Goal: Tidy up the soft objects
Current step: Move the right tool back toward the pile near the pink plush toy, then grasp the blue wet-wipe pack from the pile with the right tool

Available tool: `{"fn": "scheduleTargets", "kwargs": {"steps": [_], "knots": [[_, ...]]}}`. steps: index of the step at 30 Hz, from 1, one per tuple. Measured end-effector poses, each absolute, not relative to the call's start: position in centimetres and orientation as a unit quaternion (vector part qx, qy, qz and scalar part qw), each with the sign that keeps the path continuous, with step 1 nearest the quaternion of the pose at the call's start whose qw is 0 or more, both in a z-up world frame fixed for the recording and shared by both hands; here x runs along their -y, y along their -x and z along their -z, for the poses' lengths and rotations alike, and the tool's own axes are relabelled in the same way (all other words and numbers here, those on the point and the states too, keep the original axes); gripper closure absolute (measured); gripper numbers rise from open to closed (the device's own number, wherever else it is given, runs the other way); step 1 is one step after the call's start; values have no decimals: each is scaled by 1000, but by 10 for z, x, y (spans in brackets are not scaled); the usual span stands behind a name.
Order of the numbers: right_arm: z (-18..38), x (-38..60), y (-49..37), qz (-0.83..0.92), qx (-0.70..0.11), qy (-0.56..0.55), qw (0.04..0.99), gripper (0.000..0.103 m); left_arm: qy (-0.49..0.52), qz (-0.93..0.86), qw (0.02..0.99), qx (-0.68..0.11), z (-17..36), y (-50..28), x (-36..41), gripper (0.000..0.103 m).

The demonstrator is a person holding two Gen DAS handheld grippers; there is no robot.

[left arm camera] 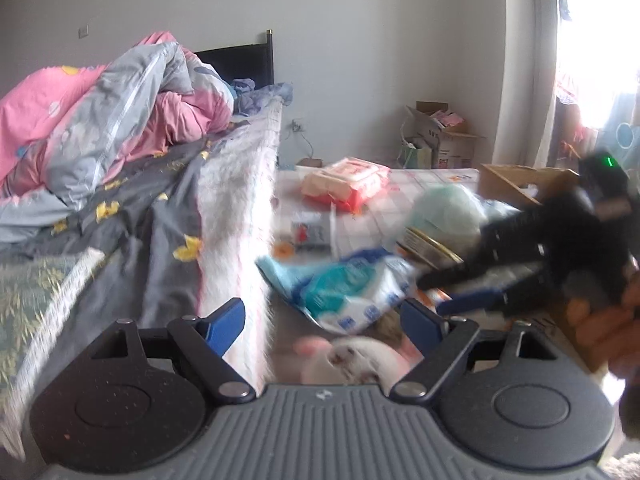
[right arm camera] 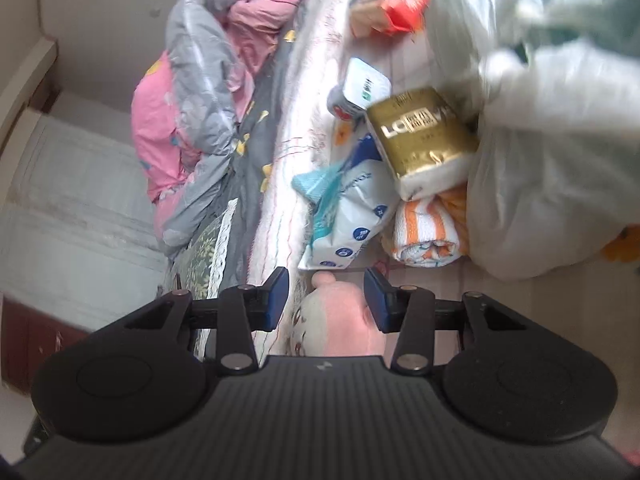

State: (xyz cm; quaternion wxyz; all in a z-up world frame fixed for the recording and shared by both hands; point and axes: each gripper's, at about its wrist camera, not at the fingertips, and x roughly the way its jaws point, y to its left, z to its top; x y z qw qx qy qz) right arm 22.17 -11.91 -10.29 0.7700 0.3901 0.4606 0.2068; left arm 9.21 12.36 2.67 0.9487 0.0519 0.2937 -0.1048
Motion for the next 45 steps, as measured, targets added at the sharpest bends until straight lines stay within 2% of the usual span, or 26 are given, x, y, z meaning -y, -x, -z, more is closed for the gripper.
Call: {"fn": "scheduleTargets", "kwargs": {"steps": [4,7,12,16,19,22,30,36,45], "knots": [[119,109,-235,-197,-462,-398,767,62,-20,126,938,-321,-34,-140,-134,20],[131,105,-241,-191,-462,-408,764,62,18,156,915,-372,-30,-191,-136,22],[145,99,-247,-185,-449,-433,759,62,32,185,869,-458,-1,-274,-123,22],[154,88,-245,-171,-460,-433,756,62,25,200,838,-507,25,-310,-104,21],[157,80,-242,-166,-467,-430,754,62,6,205,829,-520,39,-323,-95,20],[161,76,-243,-159,-468,-431,754,62,28,209,818,-534,49,-334,-97,19],[166,70,-252,-150,-471,-445,747,62,56,231,801,-549,49,-335,-104,18],[168,67,-259,-146,-461,-454,748,62,83,231,787,-566,60,-342,-104,10],[167,72,-256,-154,-450,-470,743,63,75,226,783,-574,52,-334,-102,13]]}}
